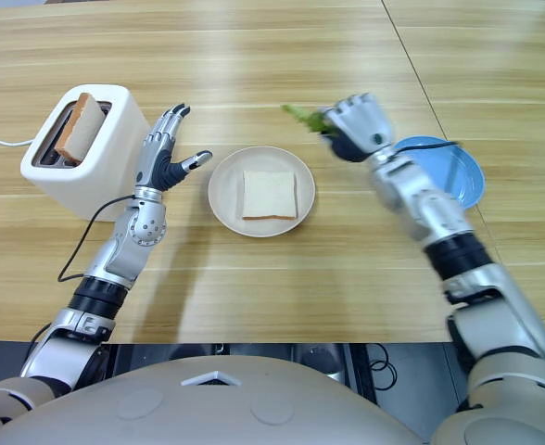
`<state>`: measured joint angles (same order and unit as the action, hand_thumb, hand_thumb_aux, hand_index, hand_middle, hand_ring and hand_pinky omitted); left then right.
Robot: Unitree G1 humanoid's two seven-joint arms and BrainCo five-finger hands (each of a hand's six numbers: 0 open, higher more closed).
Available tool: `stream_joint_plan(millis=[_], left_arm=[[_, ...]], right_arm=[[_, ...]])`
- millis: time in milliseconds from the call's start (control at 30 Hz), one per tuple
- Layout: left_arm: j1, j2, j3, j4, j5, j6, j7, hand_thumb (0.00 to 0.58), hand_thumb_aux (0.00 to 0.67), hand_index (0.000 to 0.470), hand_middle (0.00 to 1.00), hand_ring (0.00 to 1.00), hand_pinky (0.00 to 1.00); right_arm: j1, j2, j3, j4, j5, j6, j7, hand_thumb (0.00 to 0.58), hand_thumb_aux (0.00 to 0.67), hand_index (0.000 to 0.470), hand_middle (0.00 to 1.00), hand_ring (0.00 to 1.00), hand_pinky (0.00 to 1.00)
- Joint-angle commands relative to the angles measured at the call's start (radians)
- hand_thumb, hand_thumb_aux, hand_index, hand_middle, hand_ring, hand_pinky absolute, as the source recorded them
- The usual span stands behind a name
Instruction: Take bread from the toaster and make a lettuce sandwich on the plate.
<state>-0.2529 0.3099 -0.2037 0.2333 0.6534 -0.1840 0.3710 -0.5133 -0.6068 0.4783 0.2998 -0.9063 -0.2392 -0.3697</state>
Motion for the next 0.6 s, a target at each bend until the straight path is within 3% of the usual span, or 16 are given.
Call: stream_joint_plan(millis=[33,167,300,600], left_arm=[[0.002,-0.001,-0.003,0.031,-0.005,-0.006,-0.001,0.000,0.000,0.000,0.00,0.00,0.00],[0.000,-0.006,-0.008,0.042,-0.001,-0.008,-0.002,0.000,0.000,0.000,0.00,0.00,0.00],[0.004,-0.006,-0.010,0.046,0.002,-0.007,-0.003,0.000,0.000,0.000,0.00,0.00,0.00],[0.014,-0.010,-0.011,0.049,0.005,-0.003,0.000,0.000,0.000,0.000,0.00,0.00,0.00]], right_arm=[[-0.058,0.112,0.088,0.145,-0.056,-0.022,0.023,0.580,0.670,0.460,1.00,1.00,1.00],[-0.122,0.240,0.177,0.384,-0.090,-0.056,-0.006,0.580,0.670,0.460,1.00,1.00,1.00],[-0.145,0.273,0.215,0.512,-0.103,-0.079,-0.036,0.580,0.670,0.460,1.00,1.00,1.00],[-0.112,0.194,0.196,0.380,-0.091,-0.093,-0.022,0.580,0.670,0.460,1.00,1.00,1.00]])
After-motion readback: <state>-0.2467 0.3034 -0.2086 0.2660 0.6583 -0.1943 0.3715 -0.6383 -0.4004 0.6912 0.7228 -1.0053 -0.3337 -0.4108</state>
